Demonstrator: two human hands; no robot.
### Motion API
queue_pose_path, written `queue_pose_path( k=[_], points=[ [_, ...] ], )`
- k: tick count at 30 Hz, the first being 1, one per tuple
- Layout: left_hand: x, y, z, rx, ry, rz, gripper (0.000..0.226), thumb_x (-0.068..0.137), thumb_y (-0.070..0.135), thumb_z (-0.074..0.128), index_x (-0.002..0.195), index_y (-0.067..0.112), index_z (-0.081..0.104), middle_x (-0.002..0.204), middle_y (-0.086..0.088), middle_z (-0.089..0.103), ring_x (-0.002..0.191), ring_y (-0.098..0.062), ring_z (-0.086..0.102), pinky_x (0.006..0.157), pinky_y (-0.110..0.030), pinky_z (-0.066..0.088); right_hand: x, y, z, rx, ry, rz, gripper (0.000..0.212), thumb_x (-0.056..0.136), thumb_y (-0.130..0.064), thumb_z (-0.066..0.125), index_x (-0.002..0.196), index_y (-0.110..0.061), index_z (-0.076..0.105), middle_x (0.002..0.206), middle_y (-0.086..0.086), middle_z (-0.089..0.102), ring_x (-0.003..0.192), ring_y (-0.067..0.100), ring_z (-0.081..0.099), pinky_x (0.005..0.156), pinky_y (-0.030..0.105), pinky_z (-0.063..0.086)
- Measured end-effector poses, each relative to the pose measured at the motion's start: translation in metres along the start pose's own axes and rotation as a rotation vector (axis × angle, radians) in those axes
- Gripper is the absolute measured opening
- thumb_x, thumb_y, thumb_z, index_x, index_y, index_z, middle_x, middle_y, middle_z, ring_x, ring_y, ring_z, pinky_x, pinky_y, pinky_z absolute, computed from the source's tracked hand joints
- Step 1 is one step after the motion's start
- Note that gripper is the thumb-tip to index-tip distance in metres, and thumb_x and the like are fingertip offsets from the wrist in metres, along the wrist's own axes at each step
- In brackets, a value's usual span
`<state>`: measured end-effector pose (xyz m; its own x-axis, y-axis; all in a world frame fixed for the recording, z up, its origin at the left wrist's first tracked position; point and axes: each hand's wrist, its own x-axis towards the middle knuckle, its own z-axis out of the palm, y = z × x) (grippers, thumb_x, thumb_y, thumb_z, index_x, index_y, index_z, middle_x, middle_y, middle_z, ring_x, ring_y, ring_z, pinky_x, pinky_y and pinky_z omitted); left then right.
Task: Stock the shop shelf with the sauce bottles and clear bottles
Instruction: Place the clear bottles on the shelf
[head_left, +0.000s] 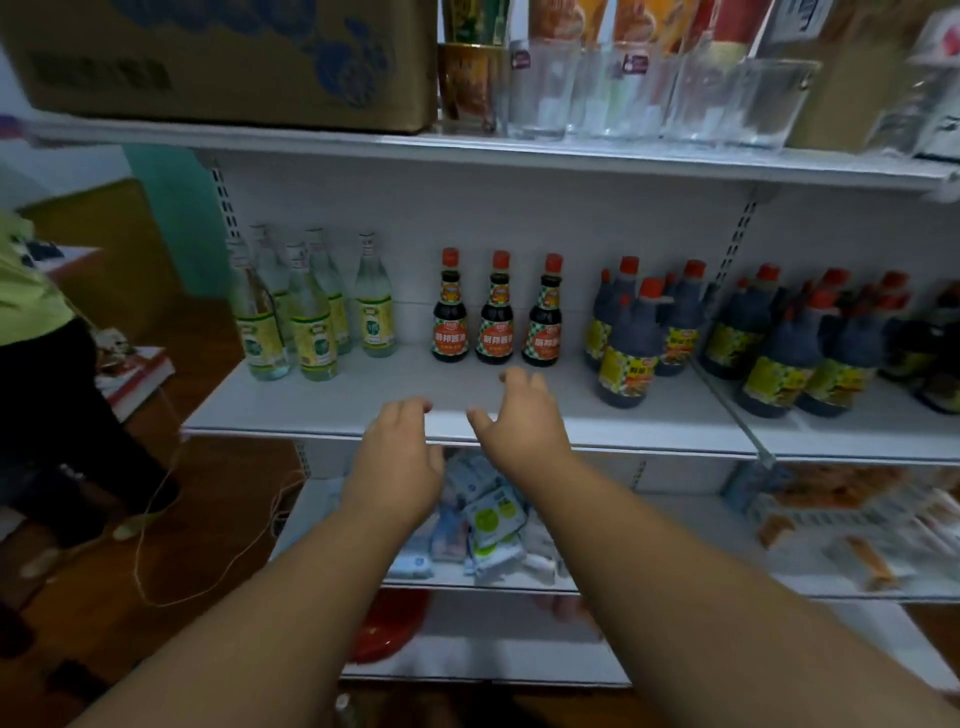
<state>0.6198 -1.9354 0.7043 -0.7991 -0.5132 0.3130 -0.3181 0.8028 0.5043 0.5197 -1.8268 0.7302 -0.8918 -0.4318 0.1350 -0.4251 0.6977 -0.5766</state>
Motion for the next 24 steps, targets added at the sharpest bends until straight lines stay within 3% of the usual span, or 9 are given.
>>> queue_pose_path(
  k=[6, 13, 17, 24],
  points=[
    [-0.052, -0.038, -0.042, 0.082, 0.074, -0.153, 0.047, 0.089, 0.028, 0.06, 0.133, 0.02, 0.047, 0.129, -0.004, 0.052, 0.118, -0.025, 0.051, 0.096, -0.041, 0.047, -0.031, -0.03, 0.025, -0.027, -0.086, -0.148, 0.058, 0.094, -0.042, 0.058, 0.141, -0.013, 0.04, 0.136, 0.013, 0.043, 0.123, 0.034, 0.045, 0.099, 0.044, 0.045],
    [-0.107, -0.08, -0.036, 0.175, -0.043, -0.227, 0.045, 0.088, 0.027, 0.06, 0.131, 0.024, 0.045, 0.124, -0.002, 0.053, 0.114, -0.021, 0.052, 0.095, -0.042, 0.049, -0.078, -0.037, 0.085, -0.041, -0.189, -0.225, 0.047, 0.09, -0.039, 0.062, 0.124, -0.01, 0.048, 0.124, 0.016, 0.047, 0.114, 0.037, 0.05, 0.094, 0.044, 0.047],
    [-0.108, -0.127, -0.026, 0.163, -0.102, -0.225, 0.049, 0.091, 0.028, 0.058, 0.137, 0.024, 0.042, 0.133, 0.001, 0.051, 0.121, -0.018, 0.049, 0.099, -0.04, 0.046, -0.082, -0.057, 0.121, -0.029, -0.206, -0.198, 0.048, 0.091, -0.038, 0.062, 0.13, -0.014, 0.048, 0.13, 0.014, 0.045, 0.117, 0.033, 0.05, 0.097, 0.042, 0.046],
    [-0.108, -0.228, 0.001, 0.097, -0.337, -0.211, 0.04, 0.087, 0.027, 0.06, 0.126, 0.021, 0.051, 0.122, -0.002, 0.057, 0.114, -0.024, 0.055, 0.093, -0.043, 0.049, -0.102, -0.073, 0.21, -0.089, -0.284, -0.04, 0.05, 0.091, -0.038, 0.062, 0.132, -0.014, 0.048, 0.13, 0.012, 0.046, 0.119, 0.031, 0.048, 0.095, 0.037, 0.042]
  ],
)
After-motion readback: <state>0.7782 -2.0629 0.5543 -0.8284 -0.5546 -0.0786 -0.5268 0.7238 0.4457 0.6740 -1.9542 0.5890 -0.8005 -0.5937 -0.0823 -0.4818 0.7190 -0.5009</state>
